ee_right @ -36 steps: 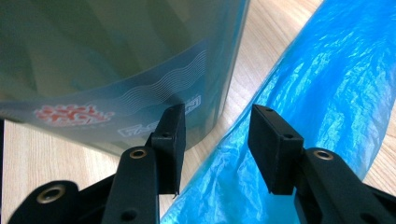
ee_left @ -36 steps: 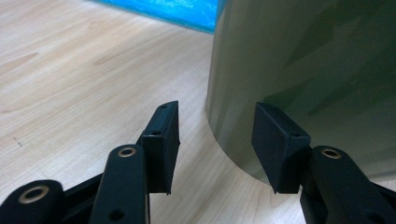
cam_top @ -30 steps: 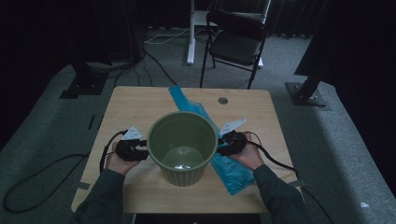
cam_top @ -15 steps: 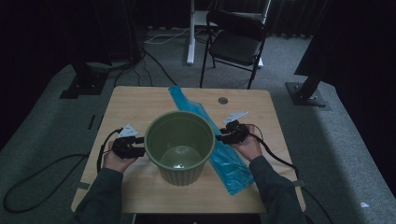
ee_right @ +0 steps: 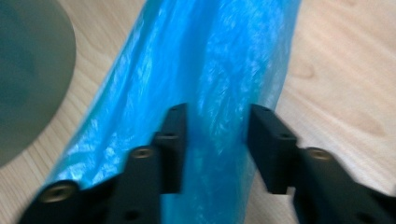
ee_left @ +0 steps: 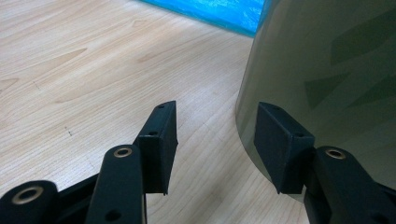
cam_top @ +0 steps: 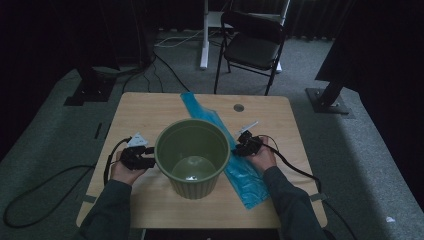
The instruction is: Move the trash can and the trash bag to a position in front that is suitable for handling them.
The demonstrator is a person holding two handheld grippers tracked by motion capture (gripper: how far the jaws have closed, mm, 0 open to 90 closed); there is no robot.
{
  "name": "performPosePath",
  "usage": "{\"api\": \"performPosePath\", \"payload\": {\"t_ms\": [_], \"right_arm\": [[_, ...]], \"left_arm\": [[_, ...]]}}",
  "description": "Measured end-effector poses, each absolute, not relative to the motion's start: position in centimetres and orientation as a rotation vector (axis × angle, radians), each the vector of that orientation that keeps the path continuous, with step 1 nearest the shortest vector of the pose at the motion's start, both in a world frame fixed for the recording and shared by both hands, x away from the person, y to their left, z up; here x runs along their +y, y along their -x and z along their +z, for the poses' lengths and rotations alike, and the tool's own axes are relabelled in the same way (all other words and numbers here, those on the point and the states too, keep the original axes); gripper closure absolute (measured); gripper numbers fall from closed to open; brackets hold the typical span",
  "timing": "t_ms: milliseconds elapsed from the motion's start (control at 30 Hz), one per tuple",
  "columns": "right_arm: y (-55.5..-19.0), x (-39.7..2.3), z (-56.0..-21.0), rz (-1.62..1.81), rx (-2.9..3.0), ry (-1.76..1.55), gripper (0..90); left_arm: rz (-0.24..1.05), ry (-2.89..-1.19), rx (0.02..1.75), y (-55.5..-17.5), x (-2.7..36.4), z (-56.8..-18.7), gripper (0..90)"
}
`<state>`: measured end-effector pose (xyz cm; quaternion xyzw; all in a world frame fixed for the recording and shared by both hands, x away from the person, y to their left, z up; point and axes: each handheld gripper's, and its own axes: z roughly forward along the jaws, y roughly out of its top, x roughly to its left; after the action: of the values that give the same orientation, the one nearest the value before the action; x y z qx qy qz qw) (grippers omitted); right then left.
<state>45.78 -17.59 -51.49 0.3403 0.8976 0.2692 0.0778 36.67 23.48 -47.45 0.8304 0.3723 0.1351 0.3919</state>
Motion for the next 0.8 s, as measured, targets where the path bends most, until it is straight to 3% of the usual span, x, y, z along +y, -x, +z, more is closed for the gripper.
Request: {"api": "performPosePath", "payload": {"t_ms": [33, 67, 133, 800], "right_arm": [[-45.8, -17.6, -51.5, 0.806, 2.688, -1.019, 70.2], [-45.7, -17.6, -51.7, 0.774, 2.702, -1.000, 80.9], [-45.5, -17.8, -51.6, 0.760, 2.712, -0.977, 85.6], [-41.0, -24.4, -50.5, 0.706, 2.776, -0.861, 86.2]], "left_arm": [[0.342, -2.110, 0.944, -36.7, 23.5, -47.5, 49.3], [0.341, -2.111, 0.941, -36.7, 23.5, -47.5, 49.4], [0.341, -2.111, 0.942, -36.7, 23.5, -47.5, 49.4], [0.331, -2.123, 0.929, -36.9, 23.1, -47.8, 49.5]]}}
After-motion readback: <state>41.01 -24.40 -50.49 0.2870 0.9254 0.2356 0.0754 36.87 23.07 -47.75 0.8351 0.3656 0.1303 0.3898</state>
